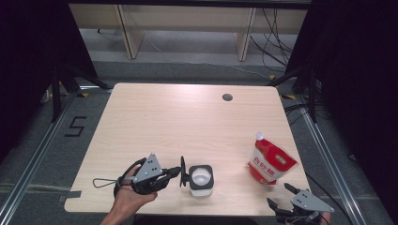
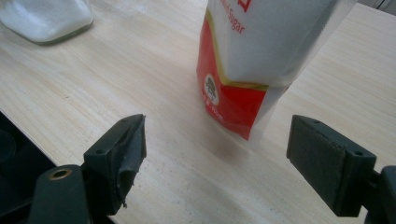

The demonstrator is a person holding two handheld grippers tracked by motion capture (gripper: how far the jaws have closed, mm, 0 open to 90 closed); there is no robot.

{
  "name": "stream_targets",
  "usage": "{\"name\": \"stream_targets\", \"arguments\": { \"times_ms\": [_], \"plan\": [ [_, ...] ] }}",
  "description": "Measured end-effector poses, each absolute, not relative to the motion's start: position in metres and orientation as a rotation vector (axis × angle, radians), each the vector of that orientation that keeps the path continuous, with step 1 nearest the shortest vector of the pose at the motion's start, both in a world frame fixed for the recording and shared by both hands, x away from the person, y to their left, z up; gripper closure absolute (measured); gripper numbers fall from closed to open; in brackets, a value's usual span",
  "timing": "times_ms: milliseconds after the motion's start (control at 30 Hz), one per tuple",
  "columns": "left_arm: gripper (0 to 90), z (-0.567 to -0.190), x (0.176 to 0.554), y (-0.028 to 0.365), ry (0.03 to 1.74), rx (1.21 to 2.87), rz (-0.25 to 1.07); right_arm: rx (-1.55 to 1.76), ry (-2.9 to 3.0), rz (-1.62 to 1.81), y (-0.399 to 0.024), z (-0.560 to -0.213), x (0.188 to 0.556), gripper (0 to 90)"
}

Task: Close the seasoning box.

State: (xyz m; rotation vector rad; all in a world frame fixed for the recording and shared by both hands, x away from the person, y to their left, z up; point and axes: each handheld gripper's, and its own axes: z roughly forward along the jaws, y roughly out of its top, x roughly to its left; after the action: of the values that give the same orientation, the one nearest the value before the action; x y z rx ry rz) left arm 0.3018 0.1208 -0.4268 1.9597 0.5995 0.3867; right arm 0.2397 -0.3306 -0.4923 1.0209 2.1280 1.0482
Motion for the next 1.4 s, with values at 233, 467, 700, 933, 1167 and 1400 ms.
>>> {"name": "stream_targets", "arguments": {
  "times_ms": [233, 467, 700, 933, 1167, 1400],
  "plan": [
    [89.3, -0.423, 0.304, 0.113, 0.578, 1.976, 0.402, 1.05, 2.126, 1.059, -0.329, -0.492, 0.238, 20.8],
    [89.2, -0.419, 0.305, 0.106, 0.551, 1.988, 0.411, 1.008, 2.122, 1.048, -0.332, -0.491, 0.24, 20.8],
    [89.2, -0.417, 0.305, 0.098, 0.527, 1.99, 0.405, 1.008, 2.121, 1.049, -0.332, -0.491, 0.24, 20.8],
    [89.2, -0.421, 0.306, 0.085, 0.519, 2.009, 0.376, 1.02, 2.122, 1.059, -0.331, -0.492, 0.239, 20.8],
    [89.2, -0.425, 0.309, 0.077, 0.503, 2.029, 0.358, 1.019, 2.123, 1.06, -0.331, -0.492, 0.239, 20.8],
    [89.1, -0.433, 0.311, 0.068, 0.495, 2.05, 0.332, 1.045, 2.119, 1.063, -0.33, -0.492, 0.238, 20.9]
  ]
}}
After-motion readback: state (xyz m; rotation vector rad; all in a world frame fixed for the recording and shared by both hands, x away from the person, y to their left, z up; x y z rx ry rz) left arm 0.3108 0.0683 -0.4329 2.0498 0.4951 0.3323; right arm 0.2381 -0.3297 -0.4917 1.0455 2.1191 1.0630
